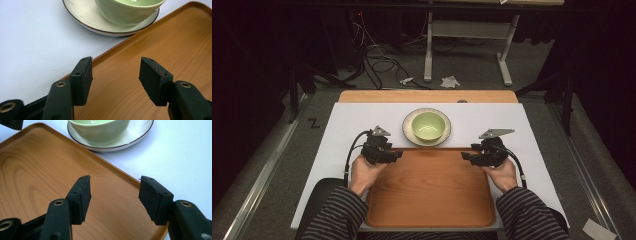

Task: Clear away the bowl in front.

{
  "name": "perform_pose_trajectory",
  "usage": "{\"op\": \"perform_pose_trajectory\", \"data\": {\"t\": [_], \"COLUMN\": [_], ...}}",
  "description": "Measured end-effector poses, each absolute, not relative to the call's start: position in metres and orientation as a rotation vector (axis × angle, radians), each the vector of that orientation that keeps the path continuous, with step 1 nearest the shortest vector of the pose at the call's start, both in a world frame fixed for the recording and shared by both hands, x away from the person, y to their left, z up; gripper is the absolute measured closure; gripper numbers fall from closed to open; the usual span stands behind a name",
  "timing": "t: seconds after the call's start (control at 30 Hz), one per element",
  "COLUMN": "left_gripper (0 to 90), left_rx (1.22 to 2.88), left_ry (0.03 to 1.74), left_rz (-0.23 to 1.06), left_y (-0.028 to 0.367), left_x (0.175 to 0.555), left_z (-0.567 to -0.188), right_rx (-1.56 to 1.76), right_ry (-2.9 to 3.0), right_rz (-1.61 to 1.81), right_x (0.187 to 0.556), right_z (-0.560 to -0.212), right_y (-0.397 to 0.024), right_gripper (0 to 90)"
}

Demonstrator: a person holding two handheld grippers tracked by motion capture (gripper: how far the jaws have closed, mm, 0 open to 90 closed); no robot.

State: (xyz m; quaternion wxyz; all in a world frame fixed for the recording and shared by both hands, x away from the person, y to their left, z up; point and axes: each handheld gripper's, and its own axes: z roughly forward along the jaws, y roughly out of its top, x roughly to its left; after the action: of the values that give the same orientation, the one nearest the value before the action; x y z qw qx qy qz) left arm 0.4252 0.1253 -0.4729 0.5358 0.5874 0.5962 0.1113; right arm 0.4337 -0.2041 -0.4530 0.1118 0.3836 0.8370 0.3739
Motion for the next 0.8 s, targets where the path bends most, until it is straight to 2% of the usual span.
{"op": "perform_pose_trajectory", "data": {"t": [0.8], "left_gripper": [41.5], "left_rx": [1.416], "left_ry": [1.421], "left_rz": [0.207], "left_y": [0.122], "left_x": [0.432], "left_z": [-0.458], "right_rx": [1.066], "right_ry": [2.48], "right_rz": [1.055], "right_x": [0.422], "right_z": [-0.453], "right_y": [-0.199], "right_gripper": [45.8]}}
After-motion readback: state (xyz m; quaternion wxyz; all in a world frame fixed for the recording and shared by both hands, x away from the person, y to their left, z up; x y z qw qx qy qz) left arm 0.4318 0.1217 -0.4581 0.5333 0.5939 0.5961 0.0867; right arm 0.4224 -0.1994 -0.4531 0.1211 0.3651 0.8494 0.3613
